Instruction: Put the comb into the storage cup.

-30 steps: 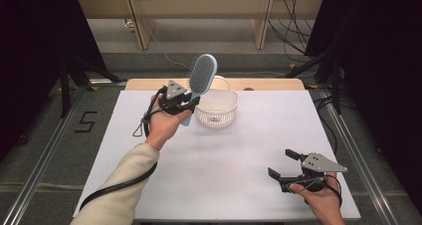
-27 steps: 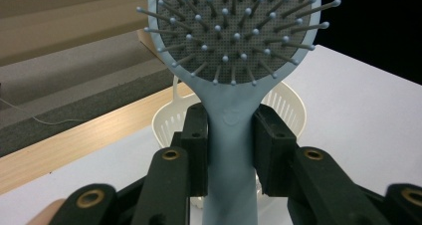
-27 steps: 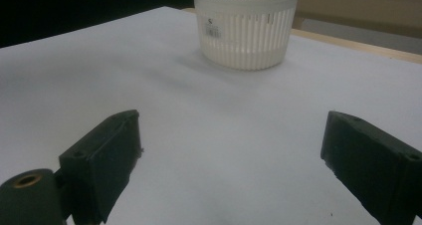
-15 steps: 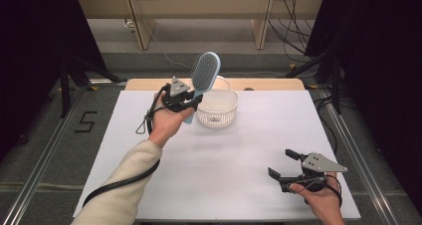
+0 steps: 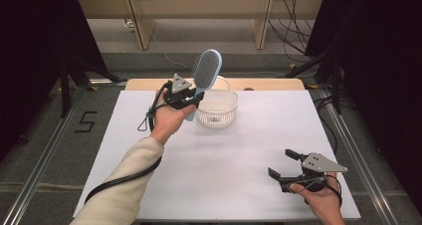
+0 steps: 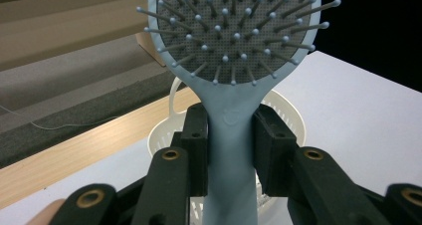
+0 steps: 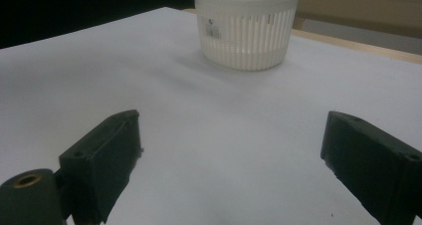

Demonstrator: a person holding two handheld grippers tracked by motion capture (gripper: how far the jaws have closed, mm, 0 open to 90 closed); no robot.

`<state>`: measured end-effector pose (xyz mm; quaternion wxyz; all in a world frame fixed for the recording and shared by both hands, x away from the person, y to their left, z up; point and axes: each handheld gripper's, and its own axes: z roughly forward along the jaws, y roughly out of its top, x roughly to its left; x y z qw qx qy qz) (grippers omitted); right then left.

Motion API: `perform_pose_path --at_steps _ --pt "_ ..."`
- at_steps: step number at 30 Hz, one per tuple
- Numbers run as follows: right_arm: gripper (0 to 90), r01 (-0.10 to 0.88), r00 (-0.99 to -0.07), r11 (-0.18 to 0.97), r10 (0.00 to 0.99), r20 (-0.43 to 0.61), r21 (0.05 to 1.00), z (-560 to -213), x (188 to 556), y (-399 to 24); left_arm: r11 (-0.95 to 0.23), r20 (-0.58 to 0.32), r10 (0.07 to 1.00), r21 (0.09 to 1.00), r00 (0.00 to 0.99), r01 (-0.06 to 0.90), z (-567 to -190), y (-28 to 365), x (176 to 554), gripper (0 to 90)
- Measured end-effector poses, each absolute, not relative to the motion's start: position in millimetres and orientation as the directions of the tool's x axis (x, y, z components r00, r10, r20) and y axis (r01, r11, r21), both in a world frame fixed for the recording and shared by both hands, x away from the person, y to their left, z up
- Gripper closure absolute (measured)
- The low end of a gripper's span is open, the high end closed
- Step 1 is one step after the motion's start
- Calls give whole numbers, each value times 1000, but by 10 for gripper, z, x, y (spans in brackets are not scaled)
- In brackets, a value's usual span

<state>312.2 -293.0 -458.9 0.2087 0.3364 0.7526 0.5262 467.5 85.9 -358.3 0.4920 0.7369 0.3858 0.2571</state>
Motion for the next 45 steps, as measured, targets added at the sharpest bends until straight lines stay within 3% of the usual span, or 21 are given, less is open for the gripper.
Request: perform_pose_path --at_steps 45 --pt "97 291 -687 215 725 47 932 -4593 3127 -2939 -221 1 814 925 581 309 -3444 680 4876 699"
